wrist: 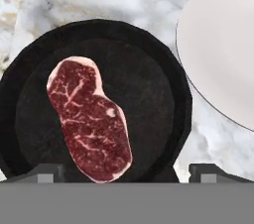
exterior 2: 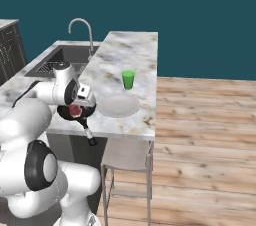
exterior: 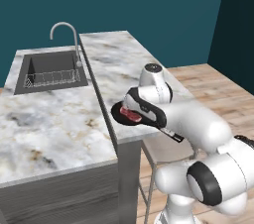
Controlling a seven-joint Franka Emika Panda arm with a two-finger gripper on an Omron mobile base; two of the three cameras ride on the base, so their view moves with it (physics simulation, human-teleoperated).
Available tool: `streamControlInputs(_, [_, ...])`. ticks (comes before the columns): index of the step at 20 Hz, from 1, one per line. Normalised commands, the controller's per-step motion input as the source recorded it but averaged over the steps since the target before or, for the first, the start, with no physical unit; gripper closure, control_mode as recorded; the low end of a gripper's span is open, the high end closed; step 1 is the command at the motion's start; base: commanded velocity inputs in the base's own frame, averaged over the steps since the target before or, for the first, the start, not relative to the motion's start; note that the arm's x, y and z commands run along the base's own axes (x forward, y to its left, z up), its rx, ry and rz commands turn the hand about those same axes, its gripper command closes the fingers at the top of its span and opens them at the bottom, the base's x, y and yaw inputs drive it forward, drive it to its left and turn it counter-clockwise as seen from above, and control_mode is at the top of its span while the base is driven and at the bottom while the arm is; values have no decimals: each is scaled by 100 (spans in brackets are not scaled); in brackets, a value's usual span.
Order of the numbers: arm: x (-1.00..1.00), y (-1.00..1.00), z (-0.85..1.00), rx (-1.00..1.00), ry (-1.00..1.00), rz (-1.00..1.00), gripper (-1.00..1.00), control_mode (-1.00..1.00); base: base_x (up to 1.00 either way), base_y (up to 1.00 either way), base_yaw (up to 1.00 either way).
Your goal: Pick up the pan with the steak in it and place it on the dining table. Then place the steak on the plate.
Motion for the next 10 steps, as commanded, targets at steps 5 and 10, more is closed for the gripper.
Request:
streamControlInputs(5, [18, 14, -5, 0, 0, 0, -100, -100, 0, 0, 0])
streamControlInputs(10, [1, 6, -4, 0, 3, 0, -100, -100, 0, 0, 0])
